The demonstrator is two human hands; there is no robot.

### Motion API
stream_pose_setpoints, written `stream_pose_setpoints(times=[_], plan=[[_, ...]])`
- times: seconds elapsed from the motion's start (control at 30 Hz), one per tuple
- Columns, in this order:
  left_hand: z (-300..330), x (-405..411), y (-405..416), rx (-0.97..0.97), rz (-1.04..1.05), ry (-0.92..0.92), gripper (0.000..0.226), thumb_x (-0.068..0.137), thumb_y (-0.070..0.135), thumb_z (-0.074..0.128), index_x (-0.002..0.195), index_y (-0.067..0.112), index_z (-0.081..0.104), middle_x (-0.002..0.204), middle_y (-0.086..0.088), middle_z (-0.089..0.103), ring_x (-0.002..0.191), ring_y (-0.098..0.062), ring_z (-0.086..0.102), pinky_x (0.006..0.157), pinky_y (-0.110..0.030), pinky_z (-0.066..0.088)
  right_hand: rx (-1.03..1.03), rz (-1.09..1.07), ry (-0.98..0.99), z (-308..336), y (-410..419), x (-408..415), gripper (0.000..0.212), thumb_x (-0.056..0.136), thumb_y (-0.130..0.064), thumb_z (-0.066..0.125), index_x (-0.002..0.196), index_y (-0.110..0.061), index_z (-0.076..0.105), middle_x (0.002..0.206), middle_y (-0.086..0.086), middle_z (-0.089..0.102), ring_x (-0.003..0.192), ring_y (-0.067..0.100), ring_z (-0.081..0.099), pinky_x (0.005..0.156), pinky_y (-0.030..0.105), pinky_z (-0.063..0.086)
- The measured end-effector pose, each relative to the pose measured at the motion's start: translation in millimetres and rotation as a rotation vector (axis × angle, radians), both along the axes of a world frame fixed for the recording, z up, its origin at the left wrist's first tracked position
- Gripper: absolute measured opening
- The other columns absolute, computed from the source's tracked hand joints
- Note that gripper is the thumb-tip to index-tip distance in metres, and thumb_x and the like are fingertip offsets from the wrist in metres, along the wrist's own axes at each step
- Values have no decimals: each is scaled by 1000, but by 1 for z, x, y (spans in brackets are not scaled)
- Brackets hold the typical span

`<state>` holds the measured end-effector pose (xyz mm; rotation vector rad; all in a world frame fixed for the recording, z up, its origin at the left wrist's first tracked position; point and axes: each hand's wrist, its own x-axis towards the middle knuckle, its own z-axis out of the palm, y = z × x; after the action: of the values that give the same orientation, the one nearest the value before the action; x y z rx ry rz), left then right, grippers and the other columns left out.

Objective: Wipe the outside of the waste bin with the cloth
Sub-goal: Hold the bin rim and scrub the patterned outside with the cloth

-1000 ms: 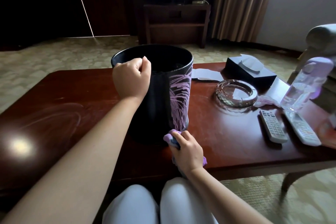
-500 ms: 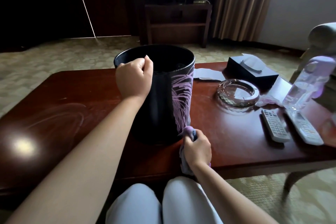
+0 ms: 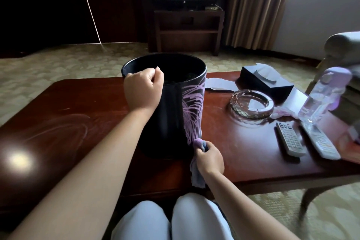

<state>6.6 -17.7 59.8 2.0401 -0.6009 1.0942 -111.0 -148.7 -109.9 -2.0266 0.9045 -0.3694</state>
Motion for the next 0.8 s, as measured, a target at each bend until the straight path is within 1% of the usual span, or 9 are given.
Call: stream_pose_setpoints(times=[0.1,0.17,0.3,0.37,0.53,0.6,0.7,0.77,0.8], plan=[[-1,1,-2,-9,-3,-22,45,86,31,39,48,20,19,40,10,16,39,-20,24,55,-26,18,-143,170,16,-7,-1,-4,24,82,-34,57,106,-32,62,96,-1,60,93,22,59,68,28,40],[-2,1,-3,-17,8,-30,44,86,29,41,48,17,22,40,10,16,38,-20,24,56,-26,17,-175,225,0,-9,-6,-6,24,81,-33,59,105,-31,63,94,-3,60,92,20,59,69,29,41],[-1,1,0,-9,-6,-36,44,86,28,41,48,16,24,40,10,16,38,-23,27,57,-26,19,-16,64,-43,-10,-8,4,30,81,-36,55,111,-38,61,99,-3,64,95,20,61,74,29,45],[-1,0,1,-1,-12,-47,43,86,28,41,48,19,21,40,10,16,38,-23,27,57,-26,20,-40,63,-27,-9,-6,4,29,83,-38,55,111,-40,60,97,-5,62,94,19,61,73,28,44],[-2,0,-3,-21,4,-53,43,85,26,43,48,15,25,41,11,15,39,-21,26,56,-27,20,-251,364,-108,-11,-4,-11,22,83,-38,62,105,-38,65,84,-12,51,82,8,56,66,27,40],[-2,1,-2,-13,-3,-51,43,86,26,43,47,14,27,41,9,17,38,-23,27,55,-27,21,-240,267,-114,-12,-2,-6,22,83,-36,61,105,-36,64,86,-9,52,84,13,58,64,28,38],[-2,1,1,-2,-10,-58,43,85,27,42,47,13,28,40,8,17,37,-25,29,55,-27,20,-98,44,-82,-8,-1,3,27,85,-32,57,111,-35,62,99,-2,57,94,21,58,68,26,36],[-2,0,0,5,-13,-66,43,85,27,43,47,13,29,41,9,18,37,-26,30,55,-27,21,-78,39,-92,-8,-3,5,28,84,-32,57,111,-36,62,98,-3,57,93,20,58,69,26,37],[-2,0,-1,6,-17,-64,42,85,27,43,47,13,29,41,8,18,37,-26,30,55,-28,22,-87,98,-131,-9,-3,3,27,84,-31,59,110,-34,63,93,-4,56,88,18,57,69,27,39]])
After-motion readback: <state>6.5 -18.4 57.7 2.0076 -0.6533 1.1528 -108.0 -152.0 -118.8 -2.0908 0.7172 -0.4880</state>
